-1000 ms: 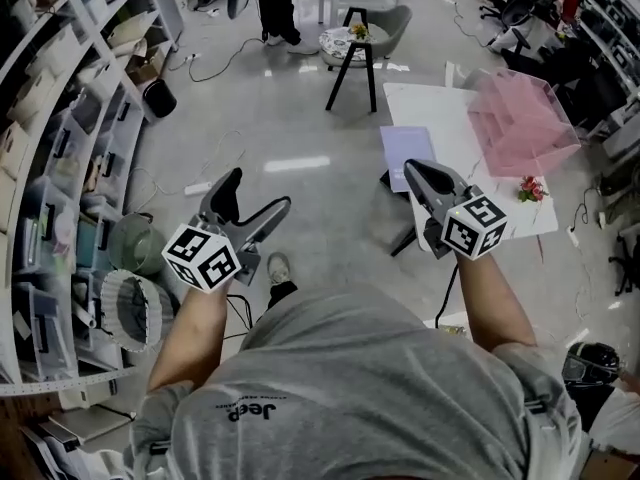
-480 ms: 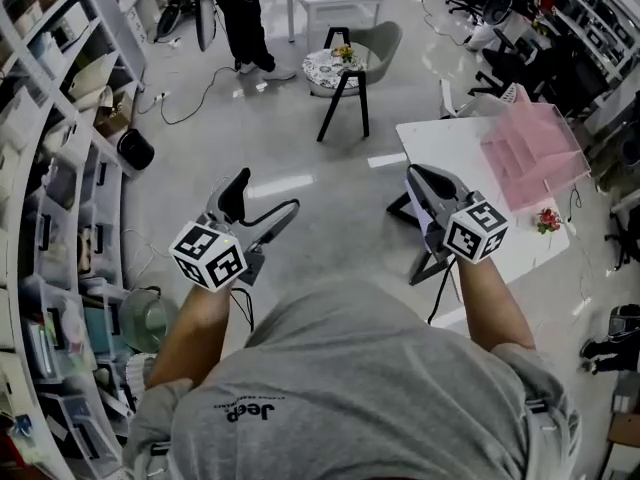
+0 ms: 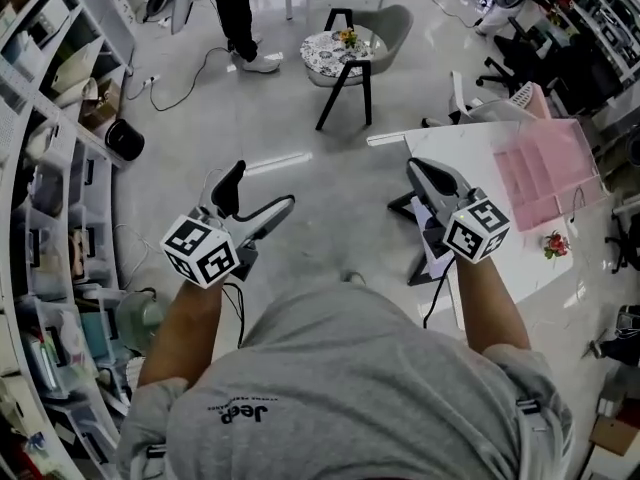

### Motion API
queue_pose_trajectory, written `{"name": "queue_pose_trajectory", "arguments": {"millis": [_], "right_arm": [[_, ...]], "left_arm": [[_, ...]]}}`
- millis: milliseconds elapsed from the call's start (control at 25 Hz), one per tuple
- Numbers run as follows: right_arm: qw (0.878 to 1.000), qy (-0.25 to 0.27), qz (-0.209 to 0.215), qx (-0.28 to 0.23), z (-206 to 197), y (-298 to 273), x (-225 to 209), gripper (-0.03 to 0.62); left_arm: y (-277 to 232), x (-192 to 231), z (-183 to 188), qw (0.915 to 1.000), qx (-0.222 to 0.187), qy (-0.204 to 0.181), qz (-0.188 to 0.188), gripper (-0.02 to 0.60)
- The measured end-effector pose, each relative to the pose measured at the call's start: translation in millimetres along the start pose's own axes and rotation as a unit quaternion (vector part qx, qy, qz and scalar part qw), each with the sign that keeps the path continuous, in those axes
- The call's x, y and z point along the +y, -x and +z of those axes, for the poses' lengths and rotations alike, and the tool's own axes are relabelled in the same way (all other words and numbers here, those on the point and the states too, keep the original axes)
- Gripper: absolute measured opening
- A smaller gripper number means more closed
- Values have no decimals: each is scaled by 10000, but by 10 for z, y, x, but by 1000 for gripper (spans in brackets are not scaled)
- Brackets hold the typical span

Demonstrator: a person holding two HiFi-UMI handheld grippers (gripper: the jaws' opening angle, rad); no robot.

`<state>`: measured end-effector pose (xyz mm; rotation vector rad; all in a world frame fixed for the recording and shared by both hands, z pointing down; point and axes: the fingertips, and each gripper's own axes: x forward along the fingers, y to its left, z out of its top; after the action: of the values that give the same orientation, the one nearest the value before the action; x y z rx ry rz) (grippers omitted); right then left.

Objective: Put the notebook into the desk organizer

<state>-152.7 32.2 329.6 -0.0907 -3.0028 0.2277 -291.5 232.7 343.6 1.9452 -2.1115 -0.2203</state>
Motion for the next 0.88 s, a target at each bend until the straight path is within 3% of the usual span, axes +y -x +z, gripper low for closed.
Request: {"name": "queue_pose_trajectory", "arguments": {"millis": [280,440,720,880], "right_arm": [[9981,75,608,106,28,-440,-804,3],[9978,58,644,120,32,-649,-1017,3],[10000,42,-88,-12,17,-652,-1304,3],[9965,-41,-835,-16,-129,-270,-1649,3]], "left_arm": [[-792,103,-122,9986,122,403,321,543],[-1021,149,-204,9977,366,515,263,543],[-1458,225,-590,9925,932,649,-459,541],[-1896,-30,-904,9824,1339,628,-1137,541]]}}
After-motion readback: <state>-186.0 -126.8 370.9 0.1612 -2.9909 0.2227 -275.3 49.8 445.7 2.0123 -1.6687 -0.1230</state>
